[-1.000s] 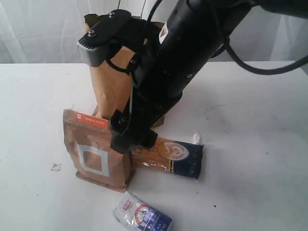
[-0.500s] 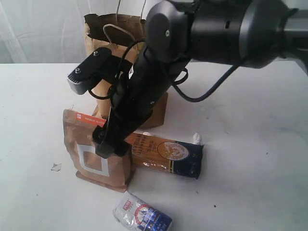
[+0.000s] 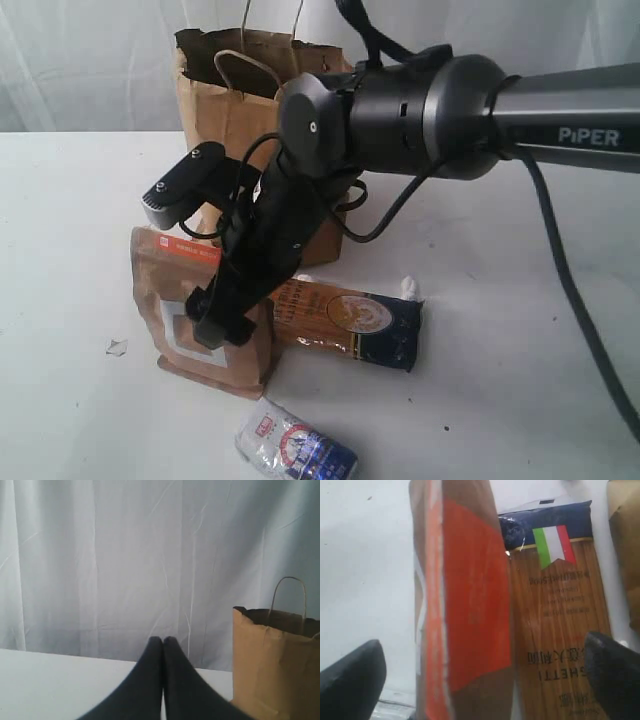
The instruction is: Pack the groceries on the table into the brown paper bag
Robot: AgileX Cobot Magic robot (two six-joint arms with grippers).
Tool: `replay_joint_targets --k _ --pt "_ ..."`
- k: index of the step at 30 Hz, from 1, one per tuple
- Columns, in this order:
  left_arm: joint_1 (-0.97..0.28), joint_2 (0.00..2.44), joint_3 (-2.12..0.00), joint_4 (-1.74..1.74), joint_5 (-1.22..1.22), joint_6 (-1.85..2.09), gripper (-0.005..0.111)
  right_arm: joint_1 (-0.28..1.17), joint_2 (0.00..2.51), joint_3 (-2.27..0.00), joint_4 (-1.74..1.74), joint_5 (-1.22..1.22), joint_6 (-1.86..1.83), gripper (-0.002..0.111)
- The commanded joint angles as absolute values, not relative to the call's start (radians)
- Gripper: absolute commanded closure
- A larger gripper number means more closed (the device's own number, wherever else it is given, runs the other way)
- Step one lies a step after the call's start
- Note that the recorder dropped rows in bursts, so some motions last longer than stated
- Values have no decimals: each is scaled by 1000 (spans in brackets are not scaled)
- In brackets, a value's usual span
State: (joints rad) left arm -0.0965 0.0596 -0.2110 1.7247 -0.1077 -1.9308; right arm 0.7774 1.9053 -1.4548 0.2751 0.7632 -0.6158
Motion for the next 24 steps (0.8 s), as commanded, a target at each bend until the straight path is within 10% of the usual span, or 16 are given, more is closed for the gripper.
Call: replay_joint_targets --k 1,12,24 --pt "-105 0 -205 1744 -95 -1841 107 779 1918 -1454 279 736 -626 10" --pt "-105 0 -205 1744 -113 -1834 107 779 1935 -1454 279 728 -625 40" --pt "-105 0 -205 1744 -136 -1834 107 779 1913 -1454 336 736 -599 104"
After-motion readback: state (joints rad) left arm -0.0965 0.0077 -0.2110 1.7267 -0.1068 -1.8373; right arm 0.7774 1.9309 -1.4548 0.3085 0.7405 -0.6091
